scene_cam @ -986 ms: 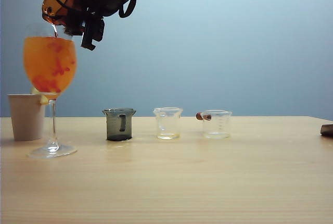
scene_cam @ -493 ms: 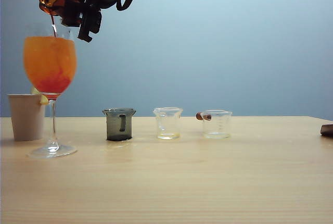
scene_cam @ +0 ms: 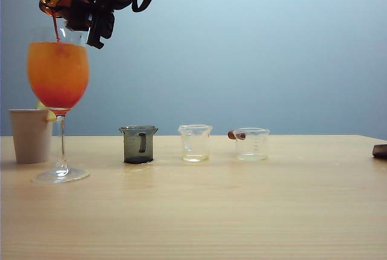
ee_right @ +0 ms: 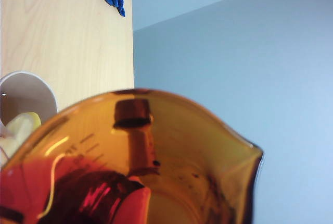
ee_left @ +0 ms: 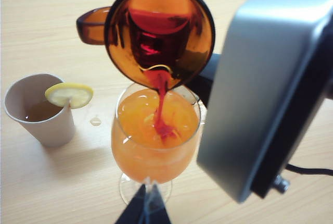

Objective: Pick up the fourth measuring cup from the left, pour the grenadine inside into the goblet, and finally put the measuring cup back in its original place.

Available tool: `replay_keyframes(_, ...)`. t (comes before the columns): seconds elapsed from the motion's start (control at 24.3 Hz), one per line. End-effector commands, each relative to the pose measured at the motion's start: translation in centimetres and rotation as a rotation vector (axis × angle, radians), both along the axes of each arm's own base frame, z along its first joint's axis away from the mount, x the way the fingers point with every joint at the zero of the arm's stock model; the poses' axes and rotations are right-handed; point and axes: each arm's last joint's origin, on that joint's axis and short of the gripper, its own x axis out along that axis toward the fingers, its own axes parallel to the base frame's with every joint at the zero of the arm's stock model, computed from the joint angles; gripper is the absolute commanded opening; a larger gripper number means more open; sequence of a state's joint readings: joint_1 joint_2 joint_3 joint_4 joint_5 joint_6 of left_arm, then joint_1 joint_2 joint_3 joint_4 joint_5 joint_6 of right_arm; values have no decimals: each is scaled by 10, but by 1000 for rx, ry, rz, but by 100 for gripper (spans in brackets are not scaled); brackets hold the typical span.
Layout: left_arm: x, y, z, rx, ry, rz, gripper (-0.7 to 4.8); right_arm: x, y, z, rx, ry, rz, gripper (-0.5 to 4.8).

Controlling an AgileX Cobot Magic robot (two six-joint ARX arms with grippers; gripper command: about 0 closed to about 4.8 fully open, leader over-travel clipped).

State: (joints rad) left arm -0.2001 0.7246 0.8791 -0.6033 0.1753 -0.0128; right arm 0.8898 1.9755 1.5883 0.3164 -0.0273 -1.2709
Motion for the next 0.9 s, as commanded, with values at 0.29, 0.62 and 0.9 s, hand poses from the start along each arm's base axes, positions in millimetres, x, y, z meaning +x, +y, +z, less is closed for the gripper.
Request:
replay_keyframes(0.29,-2,0,2,0,-17,-4,-5,-3,1,9,13,-49,58,54)
replay_keyframes(0.62,-2,0,2,2,-12,-4,-5,-3,1,9,6,-66,70,54)
replay_keyframes(0.9,-4,1,2,2,-11,-4,-5,-3,1,9,6,-66,67,54)
